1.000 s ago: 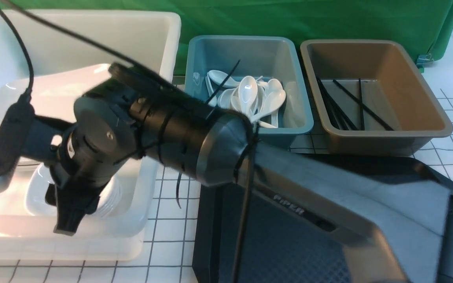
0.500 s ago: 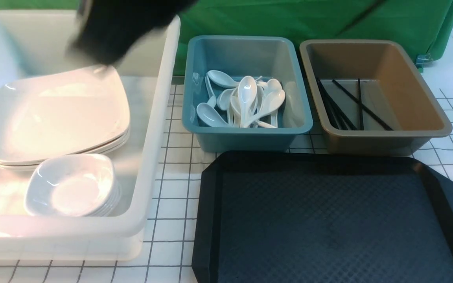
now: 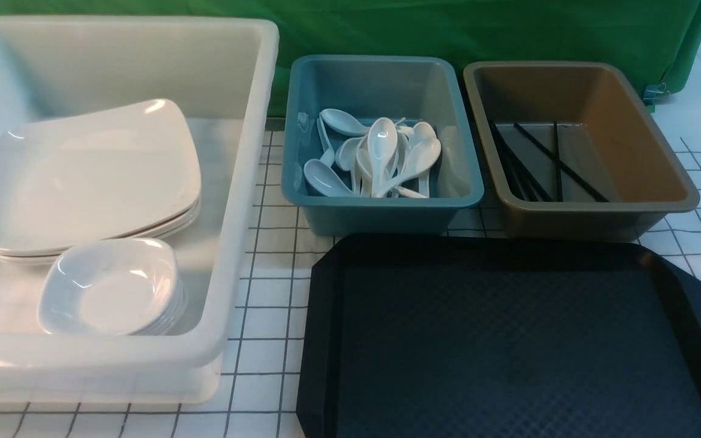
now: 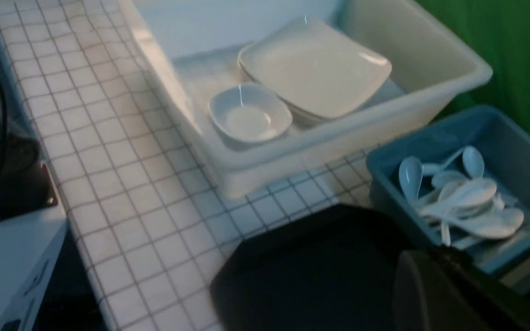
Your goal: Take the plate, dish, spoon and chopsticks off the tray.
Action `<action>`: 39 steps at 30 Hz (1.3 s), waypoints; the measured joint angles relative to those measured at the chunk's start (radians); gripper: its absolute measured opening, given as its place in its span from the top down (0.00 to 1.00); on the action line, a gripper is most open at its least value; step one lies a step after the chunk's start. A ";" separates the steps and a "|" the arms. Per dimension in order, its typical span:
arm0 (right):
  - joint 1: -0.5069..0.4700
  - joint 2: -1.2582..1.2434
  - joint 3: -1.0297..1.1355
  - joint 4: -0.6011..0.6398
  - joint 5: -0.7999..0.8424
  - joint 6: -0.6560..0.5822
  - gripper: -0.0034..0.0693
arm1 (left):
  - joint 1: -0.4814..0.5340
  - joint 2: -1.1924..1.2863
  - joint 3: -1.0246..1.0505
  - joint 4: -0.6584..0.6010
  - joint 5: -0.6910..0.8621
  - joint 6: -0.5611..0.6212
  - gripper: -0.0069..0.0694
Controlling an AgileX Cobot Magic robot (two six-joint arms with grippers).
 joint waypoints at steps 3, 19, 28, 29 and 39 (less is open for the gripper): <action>0.000 -0.189 0.272 0.000 -0.108 0.058 0.91 | -0.007 0.000 0.000 0.000 0.000 0.001 0.90; 0.000 -0.407 0.968 0.003 -0.805 0.131 0.91 | -0.007 0.000 0.000 0.000 0.000 -0.001 0.90; 0.000 -0.407 0.969 0.003 -0.813 0.131 0.89 | -0.007 0.000 0.000 0.000 -0.004 -0.027 0.90; 0.000 -0.407 0.969 0.003 -0.813 0.131 0.89 | -0.007 0.000 0.000 0.002 -0.005 -0.027 0.90; 0.000 -0.407 0.969 0.003 -0.813 0.131 0.86 | -0.007 0.000 0.000 -0.002 -0.023 -0.027 0.90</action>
